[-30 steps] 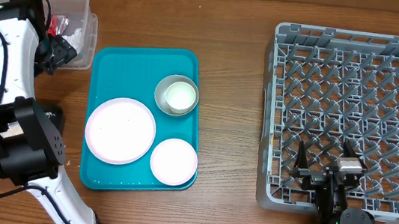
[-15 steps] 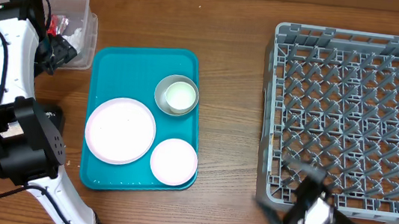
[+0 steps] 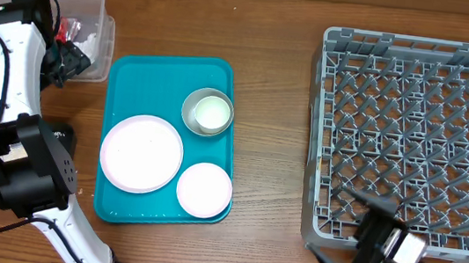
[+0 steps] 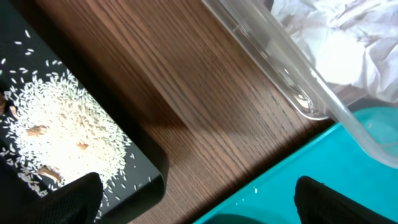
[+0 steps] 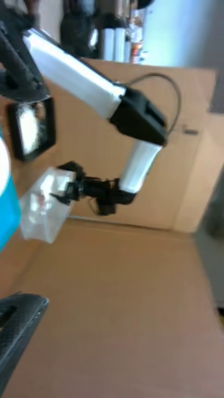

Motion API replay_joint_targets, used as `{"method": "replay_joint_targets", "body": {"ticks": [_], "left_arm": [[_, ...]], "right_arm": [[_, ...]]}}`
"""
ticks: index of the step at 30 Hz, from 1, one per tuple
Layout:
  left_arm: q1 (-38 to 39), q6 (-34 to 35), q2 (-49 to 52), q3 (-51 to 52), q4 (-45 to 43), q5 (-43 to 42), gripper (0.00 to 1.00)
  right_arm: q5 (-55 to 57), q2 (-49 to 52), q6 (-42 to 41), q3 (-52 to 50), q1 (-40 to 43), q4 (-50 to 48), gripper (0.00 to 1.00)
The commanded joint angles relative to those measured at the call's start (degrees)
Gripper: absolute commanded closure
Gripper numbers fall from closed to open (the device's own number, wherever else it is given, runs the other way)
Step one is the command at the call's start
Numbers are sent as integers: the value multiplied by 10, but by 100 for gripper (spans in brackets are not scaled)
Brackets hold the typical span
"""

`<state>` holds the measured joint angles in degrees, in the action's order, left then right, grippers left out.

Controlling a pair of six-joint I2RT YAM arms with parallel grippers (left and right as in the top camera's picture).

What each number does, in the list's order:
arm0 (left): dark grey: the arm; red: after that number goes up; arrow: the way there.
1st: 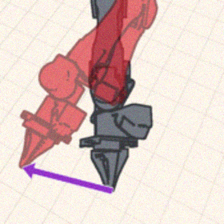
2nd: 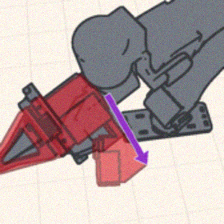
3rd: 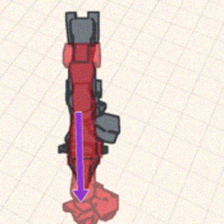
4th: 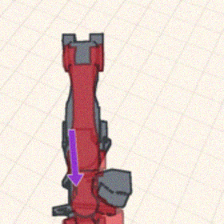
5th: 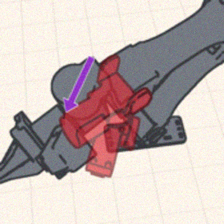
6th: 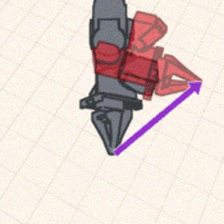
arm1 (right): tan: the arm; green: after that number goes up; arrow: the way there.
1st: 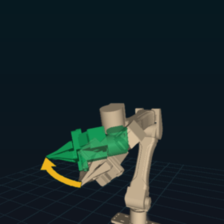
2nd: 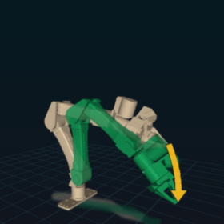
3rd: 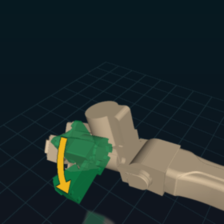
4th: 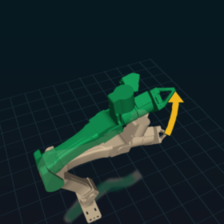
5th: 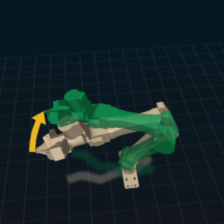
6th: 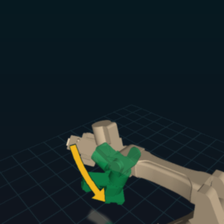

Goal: Sort waste into correct bins and load items into the dishwasher
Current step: 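Move the right gripper from the rack over to the teal tray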

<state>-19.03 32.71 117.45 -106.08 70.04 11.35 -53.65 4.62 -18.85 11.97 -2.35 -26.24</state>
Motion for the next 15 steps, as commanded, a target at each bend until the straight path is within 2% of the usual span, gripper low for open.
{"method": "replay_joint_targets", "body": {"ticks": [1, 5, 8, 9, 12, 15], "left_arm": [[-2, 7, 0, 2, -1, 4, 0], [-2, 7, 0, 2, -1, 4, 0], [-2, 7, 0, 2, -1, 4, 0], [-2, 7, 0, 2, -1, 4, 0], [-2, 7, 0, 2, -1, 4, 0], [-2, 7, 0, 2, -1, 4, 0]], "right_arm": [[-9, 97, 2, 139, -2, 67, 0], [-145, 258, 28, 297, -2, 141, 0], [-330, 401, 16, 420, -3, 165, 0], [-363, 440, -11, 452, -3, 170, 0], [-363, 539, -210, 515, -14, 225, 0], [-363, 610, -311, 523, -20, 194, 0]]}}
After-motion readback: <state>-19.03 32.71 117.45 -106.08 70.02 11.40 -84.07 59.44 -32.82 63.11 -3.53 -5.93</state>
